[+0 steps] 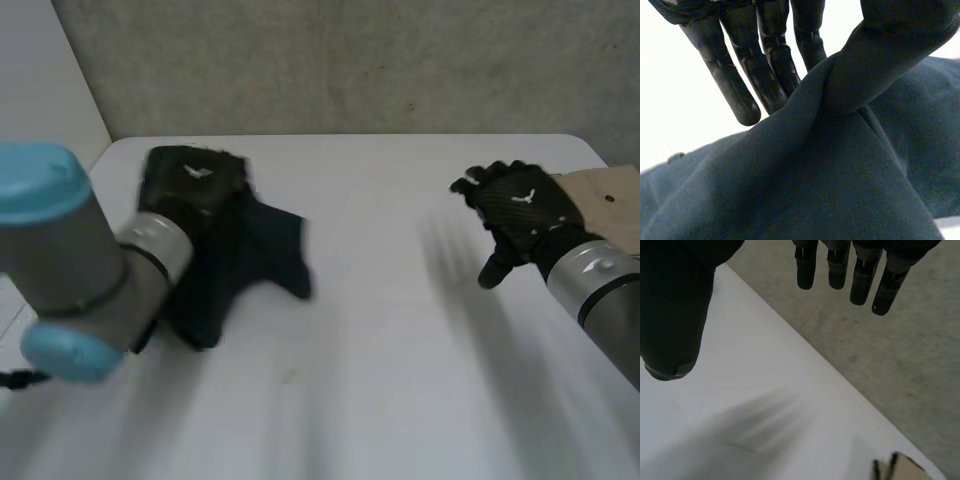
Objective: Fold the laundry.
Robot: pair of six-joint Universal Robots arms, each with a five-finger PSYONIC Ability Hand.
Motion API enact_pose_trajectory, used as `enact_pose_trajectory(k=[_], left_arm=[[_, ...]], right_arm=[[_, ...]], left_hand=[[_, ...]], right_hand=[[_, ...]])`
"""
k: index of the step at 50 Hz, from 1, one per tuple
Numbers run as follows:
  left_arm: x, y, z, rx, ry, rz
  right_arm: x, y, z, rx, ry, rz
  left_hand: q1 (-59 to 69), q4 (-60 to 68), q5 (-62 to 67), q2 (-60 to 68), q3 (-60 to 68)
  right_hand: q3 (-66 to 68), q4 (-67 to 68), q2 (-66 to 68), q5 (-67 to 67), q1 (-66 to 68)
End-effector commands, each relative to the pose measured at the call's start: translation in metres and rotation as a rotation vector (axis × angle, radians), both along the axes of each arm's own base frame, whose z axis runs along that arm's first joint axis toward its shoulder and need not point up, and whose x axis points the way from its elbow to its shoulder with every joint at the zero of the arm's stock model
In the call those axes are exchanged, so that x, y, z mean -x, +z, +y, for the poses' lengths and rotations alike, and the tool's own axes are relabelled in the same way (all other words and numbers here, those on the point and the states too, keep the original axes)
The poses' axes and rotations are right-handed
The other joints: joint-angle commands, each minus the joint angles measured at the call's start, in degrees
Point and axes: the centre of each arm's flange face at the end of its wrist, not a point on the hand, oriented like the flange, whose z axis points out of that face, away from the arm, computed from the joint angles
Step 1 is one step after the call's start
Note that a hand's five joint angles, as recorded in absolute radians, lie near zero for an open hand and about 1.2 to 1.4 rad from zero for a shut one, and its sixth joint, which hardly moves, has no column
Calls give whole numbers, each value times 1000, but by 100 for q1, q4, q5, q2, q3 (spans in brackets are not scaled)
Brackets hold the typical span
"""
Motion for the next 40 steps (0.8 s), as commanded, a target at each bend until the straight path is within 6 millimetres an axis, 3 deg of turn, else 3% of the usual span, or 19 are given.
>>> enact_pose_trajectory(k=[1, 2, 7, 12, 18, 22, 29, 35, 40], left_arm=[[42, -23, 95, -119, -254, -1], [44, -24, 100, -124, -263, -6], [43, -21, 104, -107, -249, -15], [21, -6, 80, -67, -93, 3], [-20, 7, 52, -33, 133, 19], [-42, 3, 42, -47, 217, 10], [-72, -20, 32, -118, 319, -32], [-96, -32, 16, -161, 407, -42], [-96, -53, 11, -227, 393, -70]], right_arm=[[4, 6, -6, 23, -38, 5], [3, 6, -5, 23, -34, 5], [-1, 6, -3, 13, -14, 9], [-5, 16, -4, 30, 7, 23], [-54, 25, 22, 38, 235, 58], [-84, 24, 35, 55, 367, 101], [-134, -5, 42, 93, 518, 238], [-153, -29, 26, 142, 517, 350], [-161, -53, 10, 169, 463, 440]], left_hand=[[-3266, -3744, -3593, -3732, -3704], [-5254, -5732, -5581, -5720, -5692], [-5363, -5841, -5690, -5829, -5801], [-5363, -5841, -5690, -5829, -5801], [-5363, -5841, -5690, -5829, -5801], [-5363, -5841, -5690, -5829, -5801], [-5342, -5820, -5669, -5807, -5780], [-5342, -5820, -5669, -5807, -5780], [-5207, -5685, -5534, -5673, -5645]], right_hand=[[-231, -337, -257, -319, -157], [-231, -337, -257, -319, -157], [-231, -337, -257, -319, -157], [-231, -337, -257, -319, -157], [-231, -337, -257, -319, -157], [-231, -337, -257, -319, -157], [-231, -337, -257, -319, -157], [-231, -337, -257, -319, -157], [-231, -337, -257, -319, -157]])
